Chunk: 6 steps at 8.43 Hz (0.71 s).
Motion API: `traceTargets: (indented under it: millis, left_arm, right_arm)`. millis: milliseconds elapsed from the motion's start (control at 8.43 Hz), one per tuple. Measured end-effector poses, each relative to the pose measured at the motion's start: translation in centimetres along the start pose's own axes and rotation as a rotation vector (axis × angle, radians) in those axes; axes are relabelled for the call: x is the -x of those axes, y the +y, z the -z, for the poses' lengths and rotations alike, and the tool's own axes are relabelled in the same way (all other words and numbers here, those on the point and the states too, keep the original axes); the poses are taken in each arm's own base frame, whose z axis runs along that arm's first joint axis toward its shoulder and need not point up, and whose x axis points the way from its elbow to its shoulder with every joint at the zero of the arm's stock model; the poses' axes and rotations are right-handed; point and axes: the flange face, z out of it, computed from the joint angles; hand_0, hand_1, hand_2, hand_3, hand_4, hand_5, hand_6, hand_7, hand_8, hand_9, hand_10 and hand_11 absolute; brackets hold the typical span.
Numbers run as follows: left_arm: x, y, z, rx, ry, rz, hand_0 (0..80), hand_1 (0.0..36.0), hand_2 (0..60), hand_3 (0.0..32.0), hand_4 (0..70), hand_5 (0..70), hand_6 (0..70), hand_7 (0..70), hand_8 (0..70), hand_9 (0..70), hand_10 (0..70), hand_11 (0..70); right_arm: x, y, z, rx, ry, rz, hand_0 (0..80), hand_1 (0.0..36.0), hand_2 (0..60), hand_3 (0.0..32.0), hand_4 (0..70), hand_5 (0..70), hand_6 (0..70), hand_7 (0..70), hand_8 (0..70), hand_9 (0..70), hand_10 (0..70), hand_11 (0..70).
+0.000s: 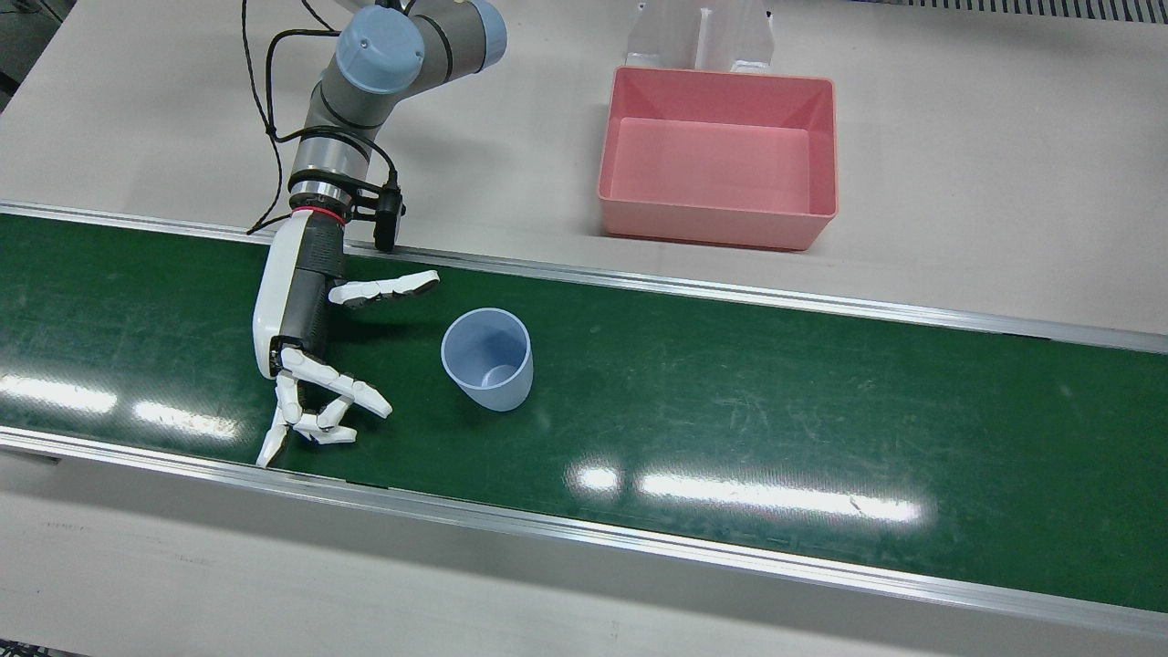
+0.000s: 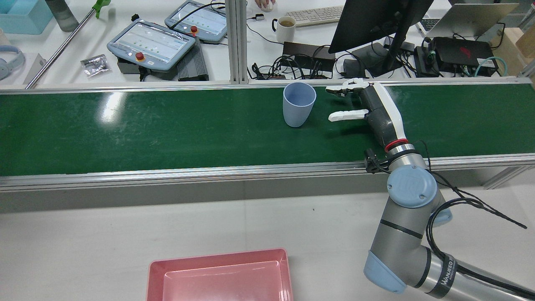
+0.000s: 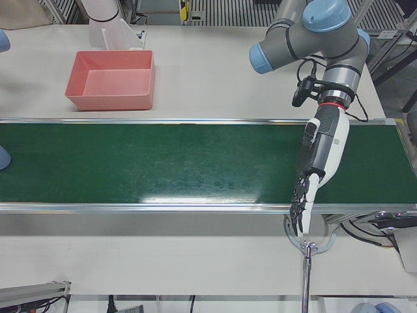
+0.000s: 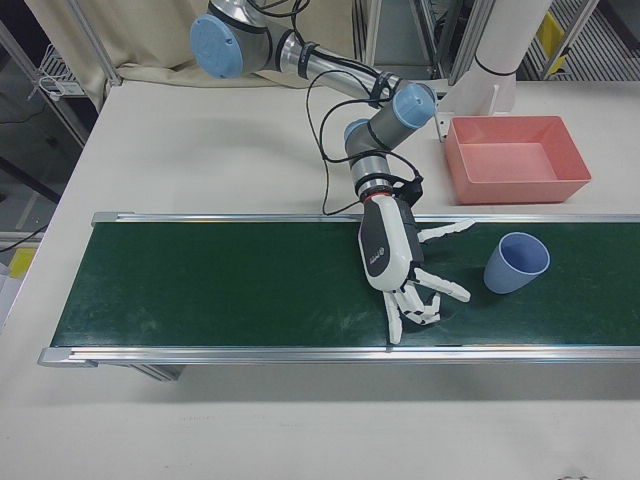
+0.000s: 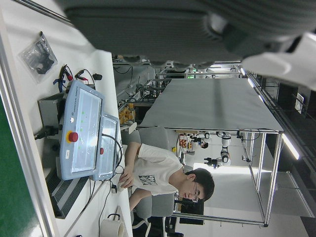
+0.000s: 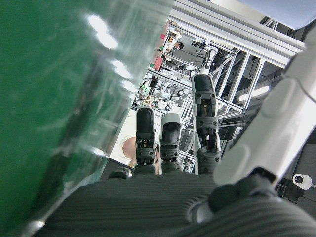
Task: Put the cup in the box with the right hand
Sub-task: 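Hold the open right hand in the cup's path on the belt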
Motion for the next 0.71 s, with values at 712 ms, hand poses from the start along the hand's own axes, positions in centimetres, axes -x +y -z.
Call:
traceTargets:
  millis: [712]
  left_arm:
    - [0.0,0.0,0.0,0.0,0.0,0.0,0.0,0.0,0.0,0.0,0.0,0.0,0.0,0.0,0.0,0.0,0.0,0.0]
  right_arm:
    - [0.03,-0.04,-0.01,-0.001,-0.001,0.001,43.8,0.0,0.0,0.0,46.2,0.3,21.9,70.0,18.7,42.3,0.0,0.0]
